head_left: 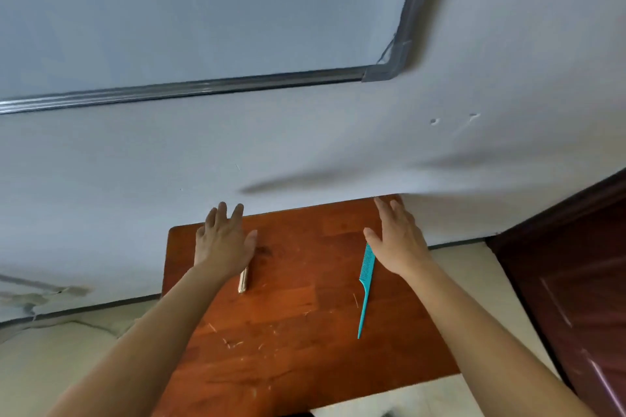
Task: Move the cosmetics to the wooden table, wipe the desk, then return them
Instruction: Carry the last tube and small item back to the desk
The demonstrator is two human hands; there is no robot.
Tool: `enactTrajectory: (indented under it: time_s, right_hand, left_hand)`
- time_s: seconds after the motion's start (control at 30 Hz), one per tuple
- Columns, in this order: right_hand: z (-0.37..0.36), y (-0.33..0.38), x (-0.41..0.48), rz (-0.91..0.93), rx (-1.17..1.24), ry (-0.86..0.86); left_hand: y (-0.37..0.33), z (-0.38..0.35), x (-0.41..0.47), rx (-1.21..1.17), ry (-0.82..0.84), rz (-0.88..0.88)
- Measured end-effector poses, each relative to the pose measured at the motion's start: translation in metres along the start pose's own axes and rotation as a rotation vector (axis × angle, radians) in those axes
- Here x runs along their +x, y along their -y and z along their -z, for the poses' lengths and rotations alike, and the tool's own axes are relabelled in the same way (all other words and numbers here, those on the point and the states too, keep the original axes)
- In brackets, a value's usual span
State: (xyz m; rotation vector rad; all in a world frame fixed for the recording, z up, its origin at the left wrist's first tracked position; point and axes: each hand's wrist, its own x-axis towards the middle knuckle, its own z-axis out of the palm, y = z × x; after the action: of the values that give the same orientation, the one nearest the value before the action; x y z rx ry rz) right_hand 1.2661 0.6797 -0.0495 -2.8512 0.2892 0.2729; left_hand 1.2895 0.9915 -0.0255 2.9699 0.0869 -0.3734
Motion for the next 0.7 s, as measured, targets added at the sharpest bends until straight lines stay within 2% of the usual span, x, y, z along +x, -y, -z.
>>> enactTrajectory:
  time_s: [0.1,0.23,0.3,0.37,0.53,0.7]
  right_hand:
    - [-0.042,0.008,0.003,-0.113,-0.004,0.072]
    - [-0.101,0.019,-0.015,-0.254,-0.032,0.294]
    - [-0.115,0.026,-0.029,-0.232,-0.106,0.285]
    - [-0.121,0.031,-0.039,-0.202,-0.14,0.2]
    - [-0.12,0.031,-0.041,-0.268,0.114,0.041]
    - [-0.11,0.022,-0.037,-0.464,0.444,0.137]
  left_hand:
    - [0.012,-0.033,0.028,-0.003,0.102,0.036]
    - [0.023,-0.085,0.038,0.073,0.256,0.05]
    - [0.02,-0.103,0.034,0.103,0.252,-0.024]
    - [0.012,-0.116,0.031,0.132,0.238,-0.129]
    - [-0.007,-0.126,0.035,0.131,0.226,-0.222]
    - [-0.024,-0.125,0.034,0.11,0.204,-0.302]
